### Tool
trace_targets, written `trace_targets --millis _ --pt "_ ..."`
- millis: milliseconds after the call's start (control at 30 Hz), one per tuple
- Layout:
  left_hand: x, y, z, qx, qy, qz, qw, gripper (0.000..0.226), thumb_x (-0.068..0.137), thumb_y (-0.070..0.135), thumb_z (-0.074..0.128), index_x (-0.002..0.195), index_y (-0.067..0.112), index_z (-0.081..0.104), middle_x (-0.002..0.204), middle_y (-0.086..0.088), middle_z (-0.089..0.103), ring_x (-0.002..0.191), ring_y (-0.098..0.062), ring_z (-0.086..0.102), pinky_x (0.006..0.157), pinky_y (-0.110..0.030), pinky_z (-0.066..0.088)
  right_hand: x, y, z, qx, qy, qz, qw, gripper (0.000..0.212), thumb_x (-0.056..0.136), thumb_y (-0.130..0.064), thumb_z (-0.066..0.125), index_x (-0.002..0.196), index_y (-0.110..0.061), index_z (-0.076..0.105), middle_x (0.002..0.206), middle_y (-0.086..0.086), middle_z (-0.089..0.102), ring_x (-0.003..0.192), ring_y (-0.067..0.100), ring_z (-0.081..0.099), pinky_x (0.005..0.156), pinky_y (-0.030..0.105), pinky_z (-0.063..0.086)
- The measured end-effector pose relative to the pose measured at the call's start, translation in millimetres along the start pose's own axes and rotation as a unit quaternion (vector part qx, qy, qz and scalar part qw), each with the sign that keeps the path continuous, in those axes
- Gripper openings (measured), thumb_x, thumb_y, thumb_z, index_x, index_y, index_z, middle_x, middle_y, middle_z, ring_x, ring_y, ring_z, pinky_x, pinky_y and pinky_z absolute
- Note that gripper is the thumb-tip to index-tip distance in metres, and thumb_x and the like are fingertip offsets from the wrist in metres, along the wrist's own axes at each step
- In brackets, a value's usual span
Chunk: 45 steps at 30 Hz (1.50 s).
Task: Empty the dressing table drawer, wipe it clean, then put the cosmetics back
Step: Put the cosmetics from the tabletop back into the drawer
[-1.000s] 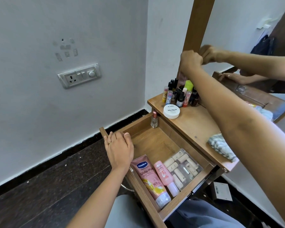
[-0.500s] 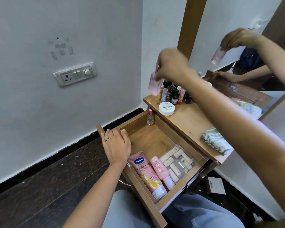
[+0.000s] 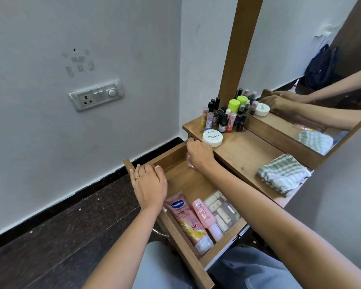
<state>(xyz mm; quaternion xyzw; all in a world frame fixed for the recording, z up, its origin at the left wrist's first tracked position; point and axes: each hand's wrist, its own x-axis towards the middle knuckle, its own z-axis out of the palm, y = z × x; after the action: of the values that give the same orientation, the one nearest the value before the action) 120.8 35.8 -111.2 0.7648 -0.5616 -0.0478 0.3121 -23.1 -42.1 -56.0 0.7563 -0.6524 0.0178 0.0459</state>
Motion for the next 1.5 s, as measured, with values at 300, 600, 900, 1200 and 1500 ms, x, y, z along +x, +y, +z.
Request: trace_targets --millis 300,600,900,1200,1500 --pt "0.2 -0.2 0.0 0.006 -0.007 0.001 1.0 0.041 0.1 0.028 0.034 0.109 0.006 0.067 0.119 -0.012 0.066 0.129 -0.027 0.048 0.119 -0.044 0.018 -2.6 6.7 17.4 -0.005 0.024 0.056 0.998 0.04 0.085 -0.005 0.062 0.121 -0.007 0.045 0.101 0.01 0.07 0.091 0.028 0.069 0.063 0.03 0.05" --pt "1.0 -2.7 1.7 0.016 -0.008 0.002 1.0 0.042 0.1 0.028 0.033 0.109 0.005 0.067 0.119 -0.013 0.066 0.129 -0.028 0.048 0.119 -0.044 0.018 -65.7 3.5 45.1 0.081 0.018 0.09 0.992 0.031 0.092 -0.028 0.06 0.113 -0.009 0.048 0.103 0.008 0.064 0.087 0.028 0.069 0.064 0.035 0.052" --pt "1.1 -3.0 3.2 0.015 -0.009 0.007 1.0 0.044 0.099 0.029 0.031 0.111 0.005 0.067 0.12 -0.012 0.066 0.128 -0.028 0.049 0.118 -0.044 0.02 -31.1 5.6 70.7 0.225 -0.064 0.204 0.951 0.039 0.095 -0.037 0.054 0.11 -0.002 0.062 0.108 0.015 0.068 0.096 0.031 0.067 0.08 0.038 0.056" --pt "2.3 -4.7 5.4 0.019 -0.013 0.01 1.0 0.048 0.098 0.031 0.028 0.112 0.006 0.066 0.121 -0.011 0.066 0.129 -0.027 0.048 0.118 -0.044 0.02 -14.0 4.0 77.0 0.229 -0.069 0.236 0.942 0.039 0.1 -0.033 0.046 0.112 0.0 0.062 0.111 0.017 0.067 0.099 0.031 0.066 0.079 0.036 0.052" --pt "1.4 -4.6 3.6 0.02 -0.016 0.01 1.0 0.05 0.098 0.032 0.026 0.115 0.006 0.066 0.123 -0.011 0.065 0.13 -0.027 0.047 0.119 -0.045 0.02 -5.9 5.4 72.3 0.261 -0.056 0.264 0.927 0.037 0.098 -0.033 0.049 0.108 -0.002 0.065 0.109 0.015 0.068 0.098 0.029 0.066 0.082 0.039 0.054"
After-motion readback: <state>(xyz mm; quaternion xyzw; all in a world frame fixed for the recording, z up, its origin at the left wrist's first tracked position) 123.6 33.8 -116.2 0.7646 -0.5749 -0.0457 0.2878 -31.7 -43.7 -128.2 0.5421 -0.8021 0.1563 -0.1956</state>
